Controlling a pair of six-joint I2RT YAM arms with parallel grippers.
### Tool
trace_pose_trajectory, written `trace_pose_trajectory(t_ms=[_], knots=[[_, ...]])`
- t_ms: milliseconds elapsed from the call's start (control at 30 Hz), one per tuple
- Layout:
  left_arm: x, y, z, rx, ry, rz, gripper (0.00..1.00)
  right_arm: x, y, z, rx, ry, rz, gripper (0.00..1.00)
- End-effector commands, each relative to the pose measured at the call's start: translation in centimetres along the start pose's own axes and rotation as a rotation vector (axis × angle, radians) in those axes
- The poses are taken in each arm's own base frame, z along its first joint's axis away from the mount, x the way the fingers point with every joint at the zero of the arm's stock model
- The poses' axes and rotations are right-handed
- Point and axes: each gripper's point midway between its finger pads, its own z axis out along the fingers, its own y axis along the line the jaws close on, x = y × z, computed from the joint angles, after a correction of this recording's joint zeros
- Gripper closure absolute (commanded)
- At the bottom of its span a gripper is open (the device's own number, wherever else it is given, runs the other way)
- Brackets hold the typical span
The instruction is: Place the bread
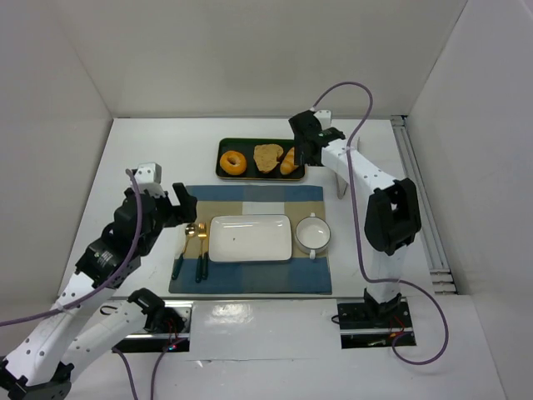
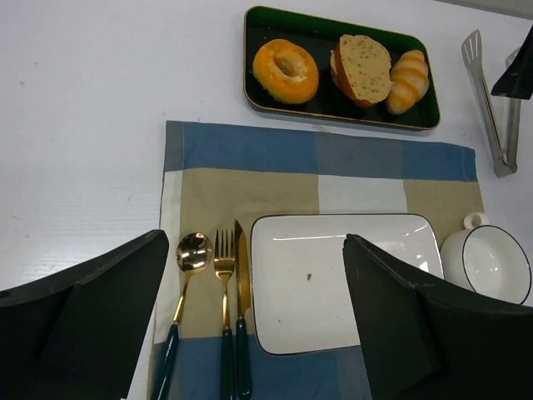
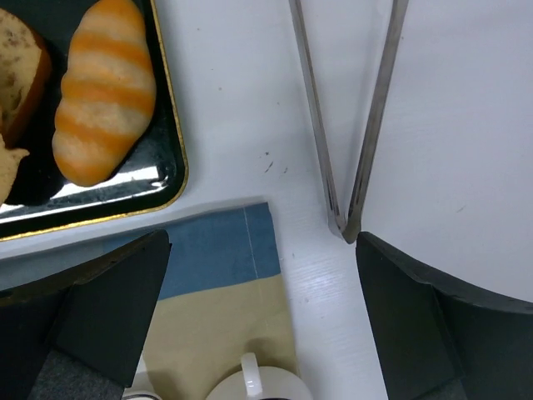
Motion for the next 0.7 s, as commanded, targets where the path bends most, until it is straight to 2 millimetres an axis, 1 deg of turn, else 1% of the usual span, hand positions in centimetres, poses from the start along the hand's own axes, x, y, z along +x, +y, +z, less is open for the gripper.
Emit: trace_pose_trajectory(t_ms=[0, 33, 67, 100, 133, 167, 200, 233, 300, 333, 367, 400, 433, 500, 567, 600, 633, 667], knots=[[-1.0, -0.5, 0.1, 0.022, -0.029, 0.009, 0.00, -0.9, -0.2, -1.1, 0.029, -0.035, 0.013, 0.00], [-0.8, -0.5, 0.2, 0.019, -0.022, 0.012, 0.00, -1.1, -0.4, -1.3, 0.023, -0.048, 0.003, 0.00], [-0.8, -0.5, 0.2, 0.019, -0.021, 0.012, 0.00, -0.3, -0.5, -1.7, -0.006, -0.039, -0.010, 0.00], [-0.8, -0.5, 0.2, 0.019, -0.021, 0.012, 0.00, 0.0, -0.6, -1.9, -0.022, -0.043, -0.016, 0.00], [-0.9, -0.3, 0.3, 0.010, -0.025, 0.012, 0.00, -0.7, -0.9, -1.9, -0.042, -0.074, 0.016, 0.04], [-1.0, -0.3, 0.1, 0.013, -0.033, 0.009, 0.00, -1.6, -1.6, -2.9, -0.068, -0.111, 0.055, 0.06], [-1.0, -0.3, 0.1, 0.013, -0.033, 0.018, 0.00, -0.4, -2.2, -2.3, -0.087, -0.094, 0.049, 0.08], [-1.1, -0.1, 0.1, 0.004, -0.037, 0.018, 0.00, -1.2, -2.1, -2.5, -0.103, -0.139, 0.047, 0.10], [-1.1, 0.0, -0.2, 0.004, -0.038, 0.017, 0.00, -1.2, -2.5, -2.5, -0.092, -0.150, 0.042, 0.10], [-1.2, 0.2, -0.2, -0.004, -0.042, 0.017, 0.00, -0.8, -3.4, -1.7, -0.067, -0.129, 0.034, 0.10], [-1.3, 0.2, -0.4, -0.001, -0.050, 0.013, 0.00, -1.1, -3.9, -1.7, -0.058, -0.126, 0.040, 0.10], [-1.3, 0.2, -0.4, -0.001, -0.050, 0.013, 0.00, -0.8, -3.7, -1.2, -0.081, -0.104, 0.041, 0.10], [-1.3, 0.2, -0.4, -0.001, -0.050, 0.013, 0.00, -0.9, -4.4, -0.7, -0.083, -0.093, 0.059, 0.10], [-1.3, 0.2, -0.4, -0.001, -0.050, 0.013, 0.00, -1.0, -4.7, -0.7, -0.119, -0.099, 0.085, 0.10], [-1.3, 0.2, -0.4, -0.001, -0.050, 0.013, 0.00, -0.6, -5.5, -0.2, -0.127, -0.084, 0.102, 0.10], [-1.3, 0.2, -0.4, -0.001, -0.050, 0.013, 0.00, -0.6, -5.4, -0.3, -0.136, -0.081, 0.102, 0.10], [-1.0, 0.3, -0.2, -0.004, -0.042, 0.017, 0.00, -0.2, -5.4, -0.1, -0.133, -0.072, 0.097, 0.08], [-1.0, 0.3, -0.2, -0.004, -0.042, 0.017, 0.00, 0.2, -5.9, 0.2, -0.122, -0.064, 0.090, 0.08]])
